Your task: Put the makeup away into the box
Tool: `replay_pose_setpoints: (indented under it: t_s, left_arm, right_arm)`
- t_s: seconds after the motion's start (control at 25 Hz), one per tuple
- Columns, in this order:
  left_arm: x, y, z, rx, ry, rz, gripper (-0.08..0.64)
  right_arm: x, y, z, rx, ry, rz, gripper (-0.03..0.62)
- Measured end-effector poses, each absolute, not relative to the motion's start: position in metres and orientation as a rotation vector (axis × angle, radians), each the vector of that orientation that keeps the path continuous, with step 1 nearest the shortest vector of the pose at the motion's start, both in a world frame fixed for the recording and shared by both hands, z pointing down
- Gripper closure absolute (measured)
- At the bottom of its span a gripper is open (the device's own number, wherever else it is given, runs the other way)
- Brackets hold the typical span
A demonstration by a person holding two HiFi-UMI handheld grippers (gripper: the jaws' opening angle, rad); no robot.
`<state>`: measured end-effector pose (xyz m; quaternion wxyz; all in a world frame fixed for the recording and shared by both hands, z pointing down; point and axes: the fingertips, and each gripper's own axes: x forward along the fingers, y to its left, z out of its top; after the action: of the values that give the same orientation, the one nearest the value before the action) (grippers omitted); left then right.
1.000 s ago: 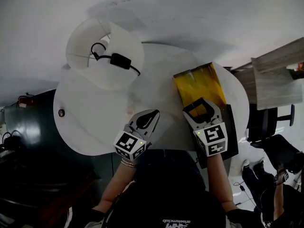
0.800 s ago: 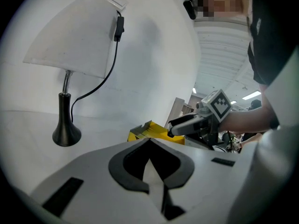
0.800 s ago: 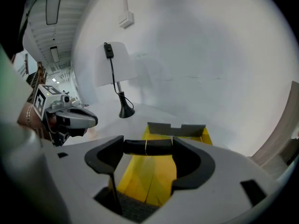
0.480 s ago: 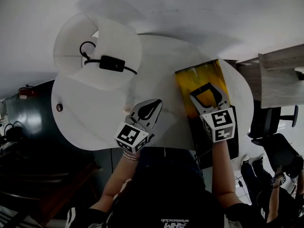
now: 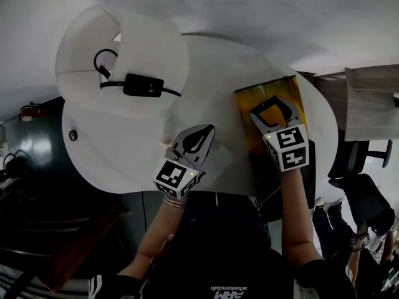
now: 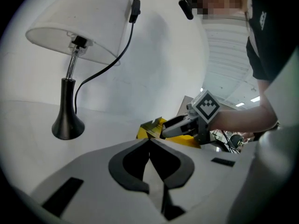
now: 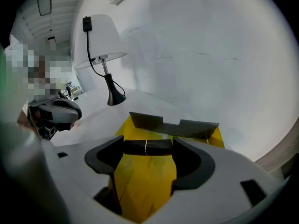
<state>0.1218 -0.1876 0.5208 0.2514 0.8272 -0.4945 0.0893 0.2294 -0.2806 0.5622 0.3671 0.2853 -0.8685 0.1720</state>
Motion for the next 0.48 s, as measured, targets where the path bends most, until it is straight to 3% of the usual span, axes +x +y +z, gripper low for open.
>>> replay_pose_setpoints:
  t_s: [0.48]
  left_arm:
    - [0.118, -0.182, 0.533, 2.196, -1.363, 0.223, 0.543]
  right_arm:
    - [0.222, -0.289, 0.588, 0.675, -2.179, 0.466, 0.25]
